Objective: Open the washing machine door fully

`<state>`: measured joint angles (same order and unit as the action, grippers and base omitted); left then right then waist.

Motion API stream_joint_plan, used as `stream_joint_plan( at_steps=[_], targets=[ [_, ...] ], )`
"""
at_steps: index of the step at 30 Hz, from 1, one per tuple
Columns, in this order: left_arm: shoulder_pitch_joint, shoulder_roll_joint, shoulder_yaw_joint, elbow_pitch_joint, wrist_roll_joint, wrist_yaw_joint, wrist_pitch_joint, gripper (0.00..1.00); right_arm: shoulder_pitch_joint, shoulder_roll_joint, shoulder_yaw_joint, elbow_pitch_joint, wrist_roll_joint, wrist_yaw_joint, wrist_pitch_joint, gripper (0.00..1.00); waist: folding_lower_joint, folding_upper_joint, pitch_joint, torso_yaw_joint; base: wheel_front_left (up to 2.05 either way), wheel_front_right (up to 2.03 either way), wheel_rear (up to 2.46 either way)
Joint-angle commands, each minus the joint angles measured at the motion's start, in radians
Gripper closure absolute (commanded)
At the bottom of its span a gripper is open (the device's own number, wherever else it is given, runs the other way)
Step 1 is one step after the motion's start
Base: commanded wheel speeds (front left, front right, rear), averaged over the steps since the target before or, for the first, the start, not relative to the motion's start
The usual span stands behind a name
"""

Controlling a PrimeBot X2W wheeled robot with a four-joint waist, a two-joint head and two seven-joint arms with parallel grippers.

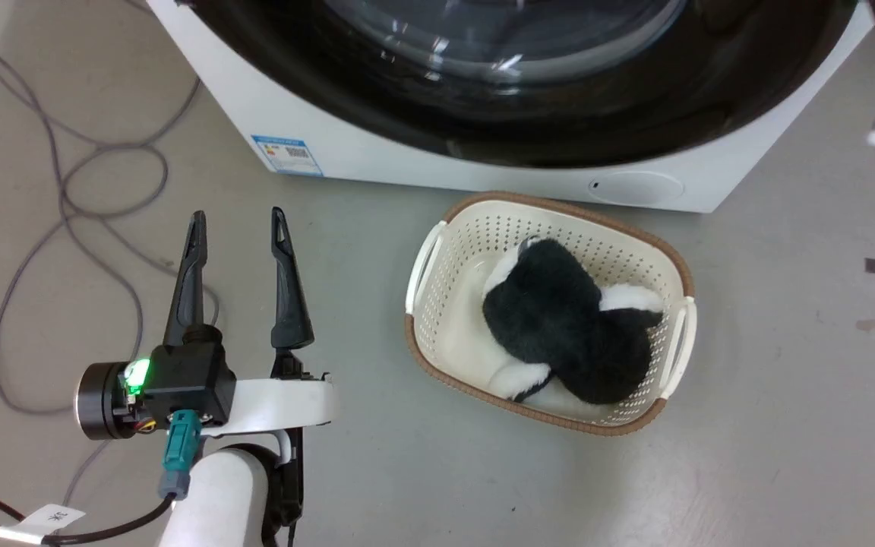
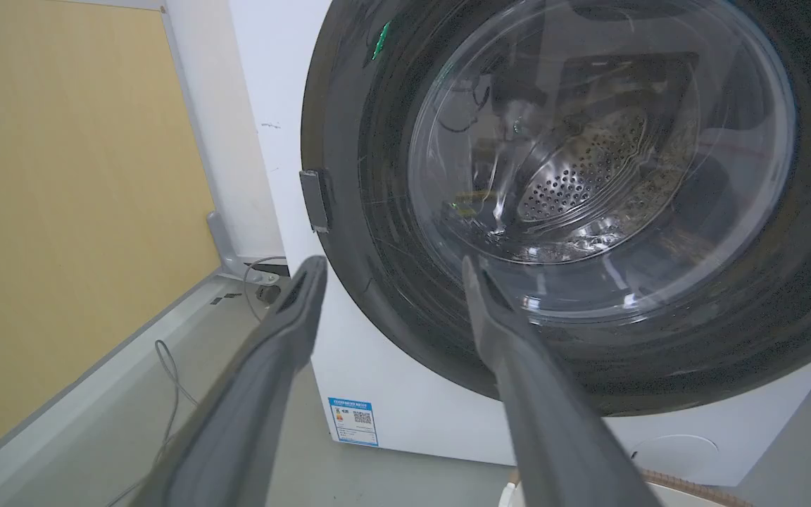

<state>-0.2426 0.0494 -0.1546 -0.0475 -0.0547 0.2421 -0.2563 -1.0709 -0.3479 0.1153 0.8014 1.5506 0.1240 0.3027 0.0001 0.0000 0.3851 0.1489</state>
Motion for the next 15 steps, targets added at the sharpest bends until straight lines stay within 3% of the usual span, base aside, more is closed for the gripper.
stream_joint_plan(
  at_steps=[1, 15],
  targets=[
    [0.002, 0.001, 0.003, 0.003, 0.001, -0.005, -0.006, 0.0, 0.015, 0.033, 0.024, -0.018, 0.009, 0.007, 0.025, 1.0, -0.0001, 0.0, -0.009, -0.007, 0.0, 0.0, 0.0],
    [0.065, 0.001, 0.033, 0.026, 0.014, -0.025, -0.006, 0.0, 0.232, 0.032, 0.076, -0.192, 0.019, 0.007, 0.122, 1.0, -0.0001, 0.0, -0.114, -0.045, 0.0, 0.0, 0.0]
  ],
)
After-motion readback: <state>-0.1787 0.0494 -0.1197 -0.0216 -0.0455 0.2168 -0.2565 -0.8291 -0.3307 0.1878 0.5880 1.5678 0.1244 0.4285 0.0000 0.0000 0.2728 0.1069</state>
